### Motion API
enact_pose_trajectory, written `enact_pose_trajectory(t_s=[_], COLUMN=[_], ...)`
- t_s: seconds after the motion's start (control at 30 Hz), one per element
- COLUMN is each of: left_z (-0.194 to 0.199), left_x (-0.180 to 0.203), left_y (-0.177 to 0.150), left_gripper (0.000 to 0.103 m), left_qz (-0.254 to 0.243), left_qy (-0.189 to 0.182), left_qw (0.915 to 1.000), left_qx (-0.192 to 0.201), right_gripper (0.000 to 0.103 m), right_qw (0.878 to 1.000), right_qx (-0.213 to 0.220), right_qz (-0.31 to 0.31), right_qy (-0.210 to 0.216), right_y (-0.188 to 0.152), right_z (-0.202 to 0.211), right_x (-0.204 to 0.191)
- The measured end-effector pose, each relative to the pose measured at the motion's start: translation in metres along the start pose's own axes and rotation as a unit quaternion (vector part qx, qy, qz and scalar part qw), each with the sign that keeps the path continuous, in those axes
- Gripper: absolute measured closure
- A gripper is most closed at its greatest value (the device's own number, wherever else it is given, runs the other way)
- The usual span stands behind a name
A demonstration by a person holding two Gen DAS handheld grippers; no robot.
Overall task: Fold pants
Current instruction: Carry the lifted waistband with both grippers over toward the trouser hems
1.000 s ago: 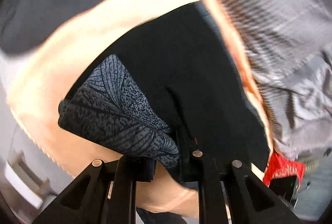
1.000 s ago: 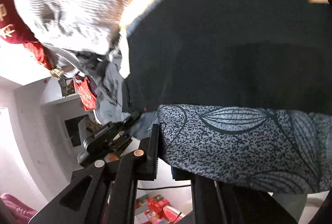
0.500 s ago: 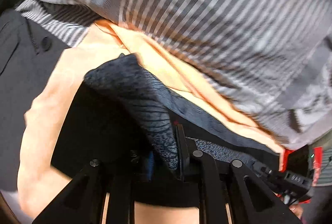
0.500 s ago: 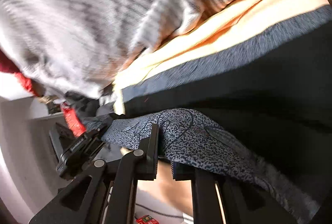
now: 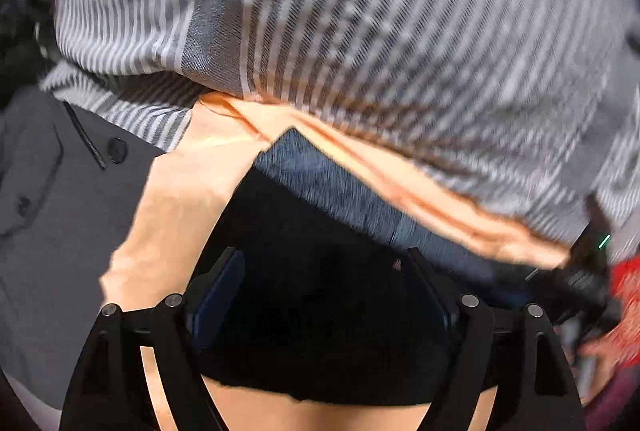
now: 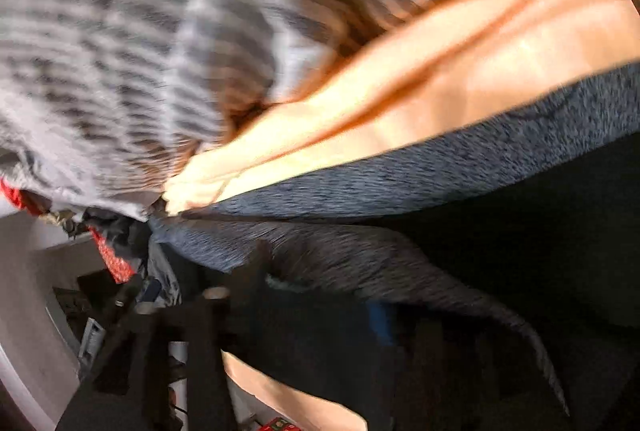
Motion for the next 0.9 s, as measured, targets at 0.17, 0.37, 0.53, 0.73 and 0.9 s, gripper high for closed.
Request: enact_pose_trajectory(t_s=[0.17,0.37,0.53,0.73,0.9], left_z=[-0.004,-0.002,-0.003,-0.005,-0.014], left_x=[0.032,0.117,0.188,0.259,0.308], left_y=[-0.038,-0.101,-0.157,-0.209,-0.244], left_gripper=[0.022,0.022,0.022,0.022,0.022], left_qz=[-0.054,-0.161,-0.213,-0.19,-0.167], left_qy=[0.015,-0.037,-0.099,-0.153,-0.145], left_qw=[0.9978,0.9833,0.9625,0.9512,0.954], left_qx=[-0.035,-0.077,-0.136,-0.189,-0.203], right_gripper=[0.027,0.027,0.027,0.027,0.027], right_qw=[0.998,0.992,0.985,0.971,0.969], right_qx=[0.036,0.086,0.116,0.145,0.148], right_qz=[0.042,0.062,0.014,-0.046,-0.055], right_qy=[0.003,-0.068,-0.128,-0.184,-0.191], right_y=[-0.025,-0.094,-0.155,-0.226,-0.269], right_z=[0.049,0.13,0.189,0.261,0.302], right_x=[-0.022,0.011,0.083,0.175,0.236])
Point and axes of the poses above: each gripper's, at about its wrist camera, not at the fingertips, and z roughly against the way its jaws point, x to its right, y to its top, the point moved 1 cm from there along -z, roughly the way its jaws point, and after that the axes turned 11 degrees about x, right-handed, at the moved point
